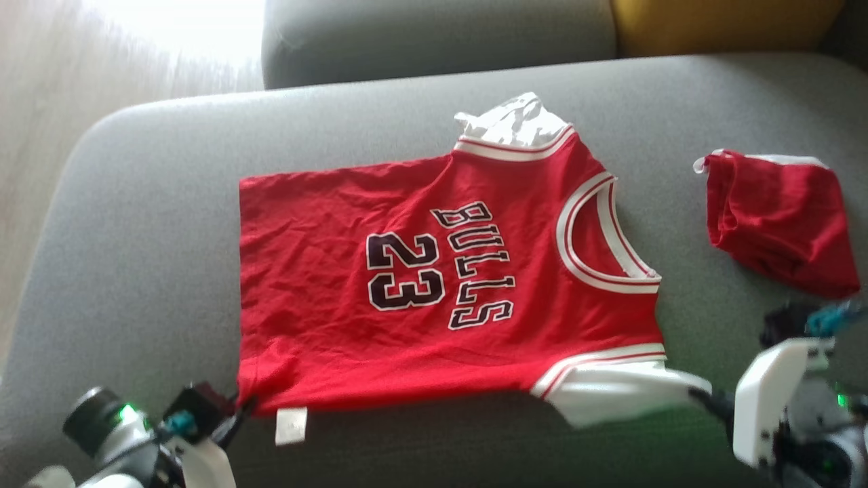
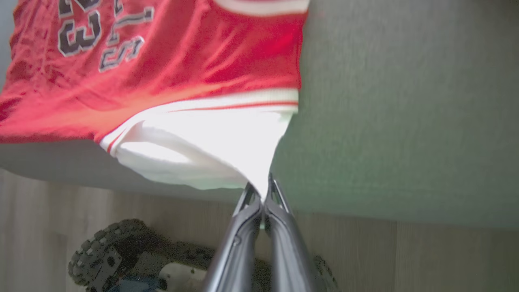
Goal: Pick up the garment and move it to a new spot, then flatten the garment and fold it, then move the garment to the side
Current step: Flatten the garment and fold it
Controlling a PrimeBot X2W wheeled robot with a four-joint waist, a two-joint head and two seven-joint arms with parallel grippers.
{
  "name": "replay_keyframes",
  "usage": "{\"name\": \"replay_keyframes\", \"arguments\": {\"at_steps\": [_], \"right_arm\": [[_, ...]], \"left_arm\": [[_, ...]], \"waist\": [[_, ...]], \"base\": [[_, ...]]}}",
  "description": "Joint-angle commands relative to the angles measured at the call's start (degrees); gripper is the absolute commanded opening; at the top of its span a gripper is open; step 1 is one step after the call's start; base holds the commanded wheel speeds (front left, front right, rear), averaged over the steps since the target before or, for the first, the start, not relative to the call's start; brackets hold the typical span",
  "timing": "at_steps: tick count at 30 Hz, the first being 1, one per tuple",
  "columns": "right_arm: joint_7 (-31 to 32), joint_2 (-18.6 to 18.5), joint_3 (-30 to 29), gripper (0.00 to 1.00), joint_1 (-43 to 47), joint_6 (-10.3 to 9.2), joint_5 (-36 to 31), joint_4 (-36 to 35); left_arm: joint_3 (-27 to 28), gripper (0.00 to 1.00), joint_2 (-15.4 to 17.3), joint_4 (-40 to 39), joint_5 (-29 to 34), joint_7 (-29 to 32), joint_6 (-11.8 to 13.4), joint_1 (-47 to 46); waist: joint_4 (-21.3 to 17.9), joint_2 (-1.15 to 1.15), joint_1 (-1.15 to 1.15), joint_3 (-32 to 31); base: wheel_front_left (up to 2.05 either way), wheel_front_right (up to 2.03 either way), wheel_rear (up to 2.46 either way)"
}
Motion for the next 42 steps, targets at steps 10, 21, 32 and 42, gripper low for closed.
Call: {"name": "replay_keyframes", "arguments": {"at_steps": [10,21,32,42], "right_arm": [[-9.5,-0.8,3.6,0.0,-12.9,-0.02,-2.8,1.6],[-20.1,0.0,6.6,0.0,-24.2,-0.02,-4.8,9.1],[-27.7,0.7,10.6,0.0,-30.7,-0.02,-5.4,17.2],[-32.7,0.7,12.4,0.0,-34.1,-0.02,-5.4,21.9]], "left_arm": [[3.9,0.0,4.2,-2.9,-1.2,2.6,-2.4,-10.6],[2.8,0.0,4.4,-1.6,-2.7,5.7,-4.1,-17.2],[0.7,0.0,2.8,2.5,-3.6,6.6,-4.6,-22.6],[-0.9,0.0,0.6,7.2,-1.8,6.8,-4.5,-26.7]], "waist": [[0.3,0.0,0.0,4.2],[0.1,0.0,0.0,9.3],[-0.1,0.0,0.0,12.1],[0.0,0.0,0.0,14.3]], "base": [[0.0,0.0,0.0],[0.0,0.0,0.0],[0.0,0.0,0.0],[0.0,0.0,0.0]]}}
